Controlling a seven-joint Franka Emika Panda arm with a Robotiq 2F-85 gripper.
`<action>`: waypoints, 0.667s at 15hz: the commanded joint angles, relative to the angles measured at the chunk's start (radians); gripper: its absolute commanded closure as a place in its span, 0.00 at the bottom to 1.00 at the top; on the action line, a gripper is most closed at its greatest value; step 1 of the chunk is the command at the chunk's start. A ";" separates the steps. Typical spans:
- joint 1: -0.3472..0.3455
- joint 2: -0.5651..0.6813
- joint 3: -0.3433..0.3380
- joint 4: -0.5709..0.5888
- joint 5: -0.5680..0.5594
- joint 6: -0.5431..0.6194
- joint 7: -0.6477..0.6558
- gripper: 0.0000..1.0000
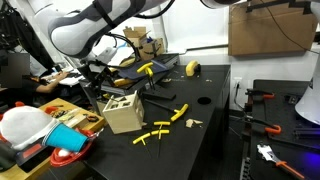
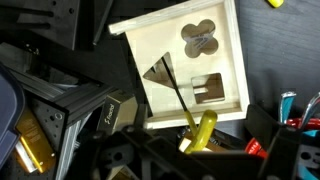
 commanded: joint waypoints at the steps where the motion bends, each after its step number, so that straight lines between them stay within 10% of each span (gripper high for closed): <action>1: 0.011 0.036 -0.008 0.064 -0.032 -0.025 -0.063 0.00; 10: 0.026 0.074 -0.004 0.116 -0.046 0.015 -0.122 0.00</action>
